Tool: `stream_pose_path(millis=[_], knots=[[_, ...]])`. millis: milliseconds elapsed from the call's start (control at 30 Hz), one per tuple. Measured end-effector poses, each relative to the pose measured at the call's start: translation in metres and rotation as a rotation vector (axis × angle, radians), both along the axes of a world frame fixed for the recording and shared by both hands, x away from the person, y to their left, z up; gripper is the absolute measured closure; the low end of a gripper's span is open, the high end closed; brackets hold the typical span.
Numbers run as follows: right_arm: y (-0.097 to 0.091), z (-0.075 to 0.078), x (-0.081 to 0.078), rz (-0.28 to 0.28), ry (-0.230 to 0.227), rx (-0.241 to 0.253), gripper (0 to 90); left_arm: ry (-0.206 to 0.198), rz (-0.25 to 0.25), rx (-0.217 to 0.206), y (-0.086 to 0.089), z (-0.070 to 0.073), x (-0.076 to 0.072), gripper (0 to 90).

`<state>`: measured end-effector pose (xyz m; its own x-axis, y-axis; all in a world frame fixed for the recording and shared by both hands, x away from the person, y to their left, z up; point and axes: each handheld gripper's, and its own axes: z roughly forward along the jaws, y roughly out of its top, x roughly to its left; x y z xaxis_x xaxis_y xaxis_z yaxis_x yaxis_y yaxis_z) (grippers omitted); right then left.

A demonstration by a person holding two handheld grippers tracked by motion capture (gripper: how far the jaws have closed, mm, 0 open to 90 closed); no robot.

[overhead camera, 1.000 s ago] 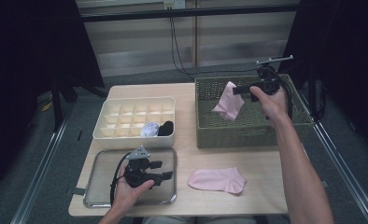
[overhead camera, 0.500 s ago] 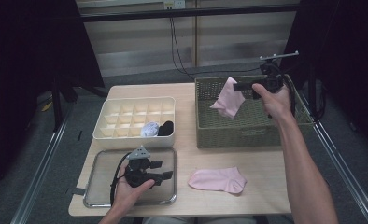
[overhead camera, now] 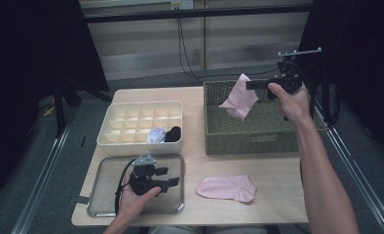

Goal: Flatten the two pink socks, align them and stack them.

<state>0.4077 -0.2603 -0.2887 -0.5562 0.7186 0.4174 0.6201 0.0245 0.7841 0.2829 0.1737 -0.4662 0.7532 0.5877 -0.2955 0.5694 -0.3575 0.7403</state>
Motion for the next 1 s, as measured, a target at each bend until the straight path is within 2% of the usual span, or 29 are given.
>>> stream_pose_path(millis=[200,500,1000], knots=[[0.004,0.009,-0.004,0.004,-0.014,0.021,86.3,-0.003,-0.005,0.003,0.000,0.000,0.000,33.7],[0.014,0.019,-0.015,0.028,-0.040,0.027,86.3,-0.003,0.001,0.000,0.000,0.000,0.001,33.6],[0.019,0.038,-0.056,0.074,-0.108,0.041,86.3,0.007,0.014,-0.005,0.001,-0.001,0.003,33.8]])
